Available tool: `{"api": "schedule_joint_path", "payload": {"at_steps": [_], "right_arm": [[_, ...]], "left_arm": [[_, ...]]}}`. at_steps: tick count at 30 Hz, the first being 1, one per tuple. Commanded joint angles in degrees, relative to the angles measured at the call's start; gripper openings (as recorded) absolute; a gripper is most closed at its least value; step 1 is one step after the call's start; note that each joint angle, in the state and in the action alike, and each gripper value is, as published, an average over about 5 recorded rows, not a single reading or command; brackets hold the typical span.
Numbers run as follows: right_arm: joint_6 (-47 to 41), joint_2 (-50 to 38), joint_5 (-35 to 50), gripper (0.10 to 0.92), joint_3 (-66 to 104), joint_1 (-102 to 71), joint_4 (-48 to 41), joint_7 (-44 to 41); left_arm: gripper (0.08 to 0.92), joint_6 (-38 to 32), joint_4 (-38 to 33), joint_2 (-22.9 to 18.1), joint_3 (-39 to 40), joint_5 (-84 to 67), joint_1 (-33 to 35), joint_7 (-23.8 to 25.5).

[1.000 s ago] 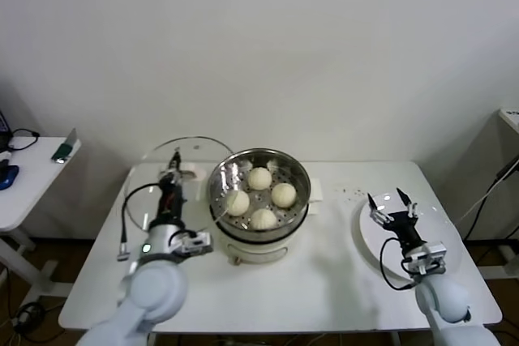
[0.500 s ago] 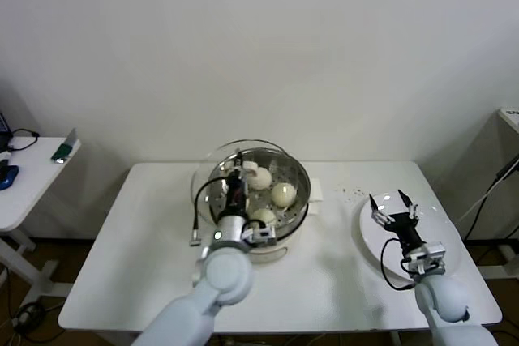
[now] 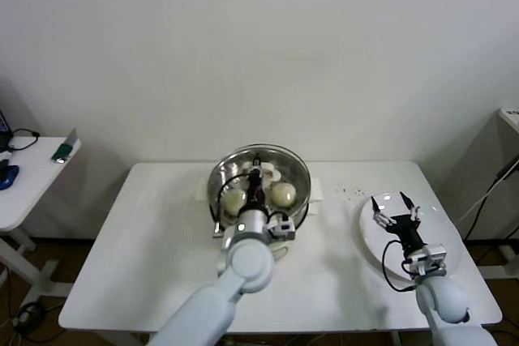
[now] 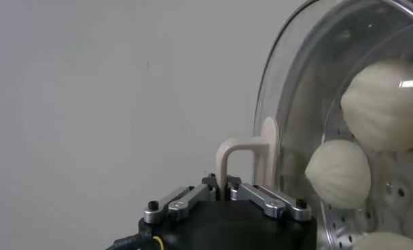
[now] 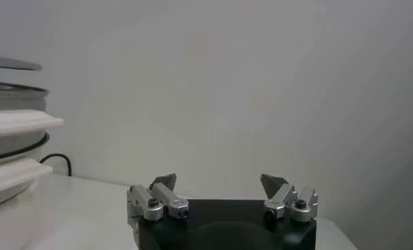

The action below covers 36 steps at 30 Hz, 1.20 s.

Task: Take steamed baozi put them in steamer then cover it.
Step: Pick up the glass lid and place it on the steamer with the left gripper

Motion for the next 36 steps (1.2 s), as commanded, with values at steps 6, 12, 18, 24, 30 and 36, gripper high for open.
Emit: {"api": "schedule_joint_path", "payload": {"at_steps": [6,12,18,24,30,36], "right_arm": [[0.1,-0.1,-0.1,0.823,0.1,0.4,-0.5,-0.1],[0.1,-0.1,-0.1,0.823,0.2,0.3,-0.5,-0.2],[0.2,0.0,-0.2,0.823,0.3,0.3,-0.6,-0.4],[0.3,0.2,-0.6,0.823,0.3,0.4,-0.7,-0.6],[0.4,0.2,-0.6,0.823,0.2,0.6,-1.0,-0.7],[0.2,0.0,-0.6,0.823,0.3,0.6,-0.9,-0.9]], "left_arm": [[0.150,2.8,2.8,-1.3,0.9,2.0,-1.1,2.1],[0.150,2.8,3.5,-1.0,0.8,1.8,-1.4,2.1],[0.150,2.8,3.8,-0.9,0.6,1.7,-1.6,2.0],[0.150,2.8,4.2,-0.9,0.5,1.6,-1.4,2.0],[0.150,2.8,4.3,-0.9,0.5,1.4,-1.0,1.8],[0.150,2.8,4.3,-0.8,0.4,0.4,-1.0,0.9]]}}
